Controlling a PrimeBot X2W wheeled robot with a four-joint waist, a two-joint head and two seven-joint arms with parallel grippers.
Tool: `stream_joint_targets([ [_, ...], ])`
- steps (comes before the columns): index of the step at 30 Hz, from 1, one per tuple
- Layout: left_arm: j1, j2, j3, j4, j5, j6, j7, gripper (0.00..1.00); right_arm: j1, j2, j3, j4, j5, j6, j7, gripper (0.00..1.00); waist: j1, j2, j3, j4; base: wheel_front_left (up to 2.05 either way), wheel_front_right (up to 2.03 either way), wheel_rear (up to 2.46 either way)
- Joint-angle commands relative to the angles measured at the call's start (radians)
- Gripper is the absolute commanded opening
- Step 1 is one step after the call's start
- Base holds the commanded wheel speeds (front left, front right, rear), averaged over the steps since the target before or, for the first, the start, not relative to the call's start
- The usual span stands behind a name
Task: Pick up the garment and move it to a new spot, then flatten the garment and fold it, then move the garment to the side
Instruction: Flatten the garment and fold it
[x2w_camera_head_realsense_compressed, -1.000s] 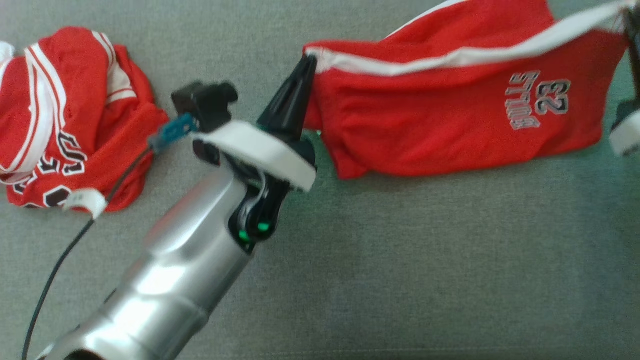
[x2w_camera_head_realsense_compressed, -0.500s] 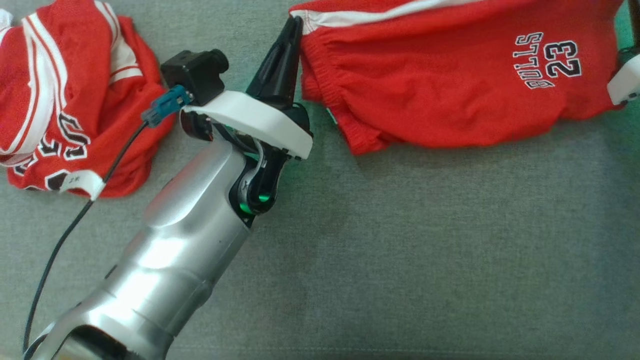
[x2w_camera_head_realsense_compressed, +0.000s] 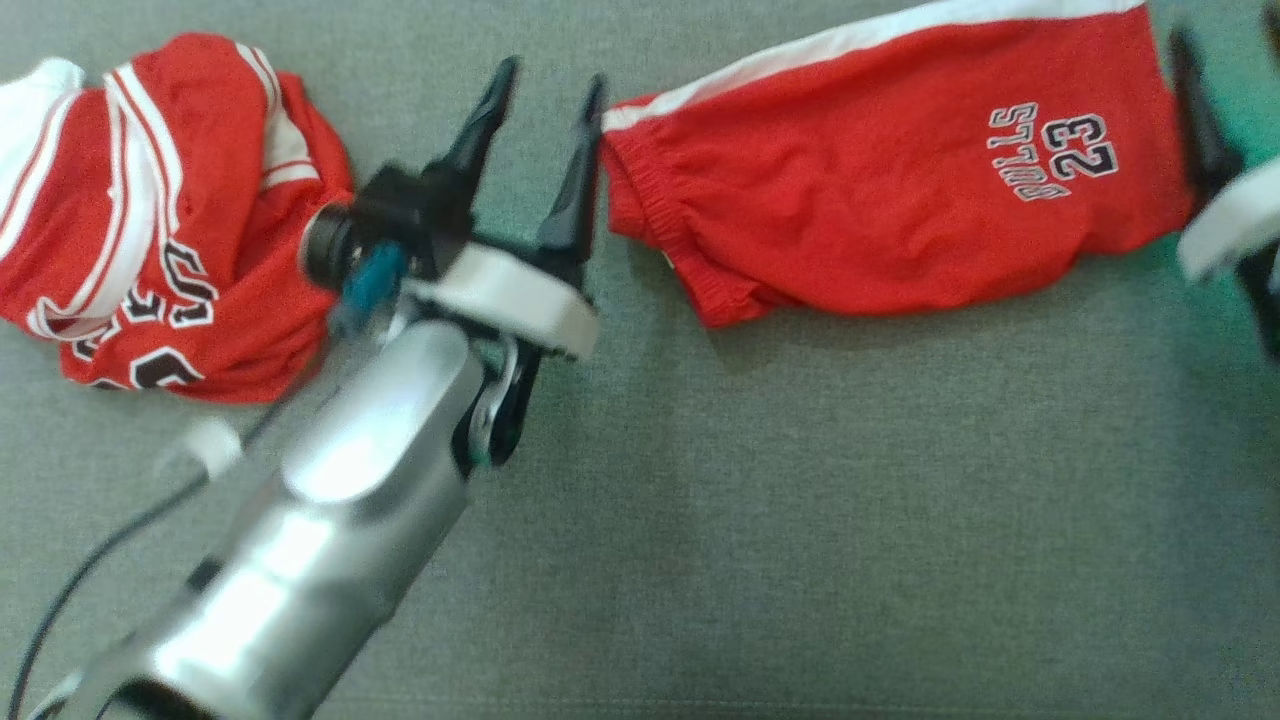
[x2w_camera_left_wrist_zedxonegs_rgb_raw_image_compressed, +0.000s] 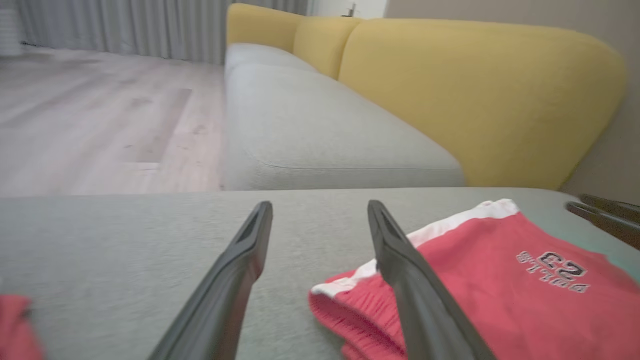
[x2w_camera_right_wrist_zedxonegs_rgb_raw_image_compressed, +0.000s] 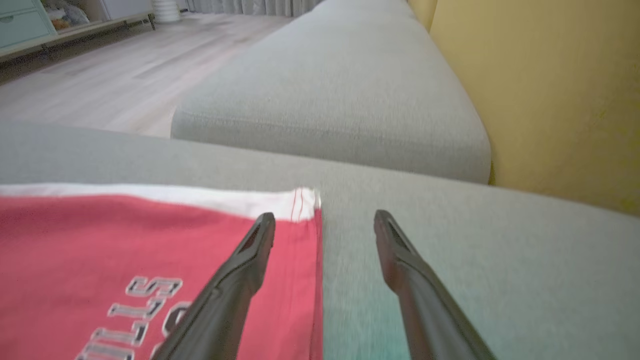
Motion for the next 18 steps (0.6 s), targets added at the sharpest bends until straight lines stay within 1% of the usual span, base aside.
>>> stream_joint_targets([
  [1, 0.037, 0.035, 0.053, -0.085, 0.076, 0.041, -0.009, 1.0, 0.046, -0.008, 0.013, -0.002, 0.029, -0.001, 0.01, 1.0, 0.0001, 0.0, -0.029, 0.004, 0.0, 0.0, 0.0],
  [2, 0.068, 0.04, 0.078, -0.141, 0.132, 0.065, -0.009, 1.0, 0.055, -0.01, 0.01, 0.008, 0.045, -0.001, 0.015, 1.0, 0.0001, 0.0, -0.037, 0.009, 0.0, 0.0, 0.0],
  [5, 0.208, 0.04, 0.156, -0.305, 0.264, 0.116, -0.009, 1.0, 0.078, -0.009, 0.003, 0.043, 0.078, -0.001, 0.027, 1.0, 0.0001, 0.0, -0.057, 0.031, 0.0, 0.0, 0.0],
  [6, 0.208, 0.04, 0.156, -0.305, 0.264, 0.116, -0.009, 1.0, 0.078, -0.009, 0.003, 0.043, 0.078, -0.001, 0.027, 1.0, 0.0001, 0.0, -0.057, 0.031, 0.0, 0.0, 0.0],
  [9, 0.343, 0.031, 0.208, -0.423, 0.363, 0.147, -0.01, 1.0, 0.087, -0.009, -0.002, 0.083, 0.095, -0.001, 0.026, 1.0, 0.0001, 0.0, -0.069, 0.061, 0.0, 0.0, 0.0],
  [13, 0.466, 0.011, 0.239, -0.514, 0.455, 0.156, -0.01, 1.0, 0.089, -0.013, -0.011, 0.147, 0.12, -0.001, 0.048, 1.0, 0.0001, 0.0, -0.079, 0.108, 0.0, 0.0, 0.0],
  [17, 0.527, -0.021, 0.259, -0.543, 0.499, 0.148, -0.01, 1.0, 0.098, -0.013, 0.0, 0.223, 0.132, -0.001, 0.106, 1.0, 0.0001, 0.0, -0.09, 0.145, 0.0, 0.0, 0.0],
  [18, 0.536, -0.03, 0.266, -0.548, 0.505, 0.145, -0.01, 1.0, 0.101, -0.008, 0.004, 0.226, 0.143, -0.001, 0.122, 0.78, 0.0001, 0.0, -0.092, 0.149, 0.0, 0.0, 0.0],
])
